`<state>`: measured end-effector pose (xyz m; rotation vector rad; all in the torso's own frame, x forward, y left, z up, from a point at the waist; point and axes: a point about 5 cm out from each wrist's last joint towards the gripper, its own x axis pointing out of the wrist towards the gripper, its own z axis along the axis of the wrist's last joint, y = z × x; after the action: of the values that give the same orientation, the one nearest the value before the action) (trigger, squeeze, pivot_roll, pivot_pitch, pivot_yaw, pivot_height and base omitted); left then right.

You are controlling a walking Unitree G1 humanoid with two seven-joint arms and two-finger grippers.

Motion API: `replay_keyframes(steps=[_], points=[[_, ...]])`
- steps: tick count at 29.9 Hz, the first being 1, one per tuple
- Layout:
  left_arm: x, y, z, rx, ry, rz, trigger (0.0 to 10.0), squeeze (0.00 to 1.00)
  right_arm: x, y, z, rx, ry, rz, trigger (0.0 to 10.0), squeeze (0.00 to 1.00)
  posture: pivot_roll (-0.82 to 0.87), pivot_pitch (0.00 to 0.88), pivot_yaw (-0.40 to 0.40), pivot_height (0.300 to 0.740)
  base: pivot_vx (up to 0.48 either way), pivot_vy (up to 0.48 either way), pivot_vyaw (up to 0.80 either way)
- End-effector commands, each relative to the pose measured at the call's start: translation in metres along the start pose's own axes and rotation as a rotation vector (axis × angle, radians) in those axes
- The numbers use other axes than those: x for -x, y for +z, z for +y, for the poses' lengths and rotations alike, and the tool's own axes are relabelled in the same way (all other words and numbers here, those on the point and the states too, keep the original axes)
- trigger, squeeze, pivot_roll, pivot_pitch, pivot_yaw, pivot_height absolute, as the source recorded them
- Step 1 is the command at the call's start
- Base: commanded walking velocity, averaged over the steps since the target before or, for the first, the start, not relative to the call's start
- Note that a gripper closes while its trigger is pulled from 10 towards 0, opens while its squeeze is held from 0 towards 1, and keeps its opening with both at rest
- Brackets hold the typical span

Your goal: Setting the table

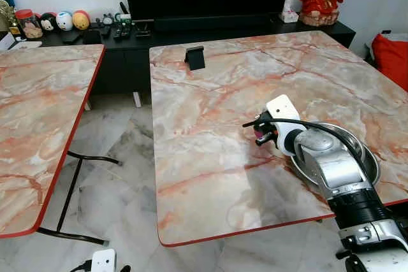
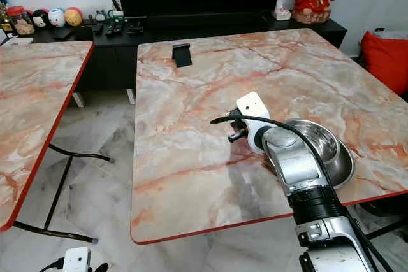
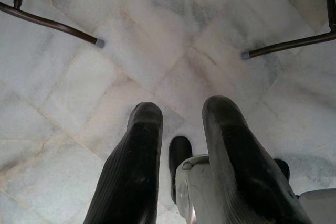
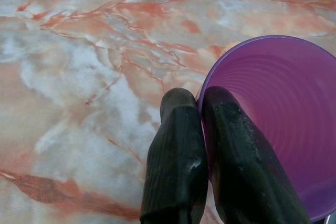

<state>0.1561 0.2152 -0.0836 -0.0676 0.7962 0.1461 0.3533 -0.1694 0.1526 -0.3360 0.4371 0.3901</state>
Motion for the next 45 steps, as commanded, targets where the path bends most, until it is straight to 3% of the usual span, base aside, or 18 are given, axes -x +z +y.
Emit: replay_keyframes(steps=[1, 11, 45], points=[[0.002, -0.005, 0.003, 0.018, 0.012, 0.022, 10.0, 0.00, -0.001, 0.007, 0.000, 0.010, 0.006, -0.021, 10.0, 0.00, -0.08, 0.000, 0.008, 0.740, 0.000, 0.000, 0.00], [0.002, -0.006, 0.003, 0.019, 0.012, 0.021, 10.0, 0.00, -0.005, -0.003, 0.001, 0.009, 0.004, 0.011, 10.0, 0.00, -0.08, 0.000, 0.008, 0.740, 0.000, 0.000, 0.00], [0.003, -0.007, 0.003, 0.020, 0.012, 0.025, 10.0, 0.00, -0.007, -0.003, 0.001, -0.006, -0.008, 0.010, 10.0, 0.00, -0.07, 0.000, 0.011, 0.740, 0.000, 0.000, 0.00]])
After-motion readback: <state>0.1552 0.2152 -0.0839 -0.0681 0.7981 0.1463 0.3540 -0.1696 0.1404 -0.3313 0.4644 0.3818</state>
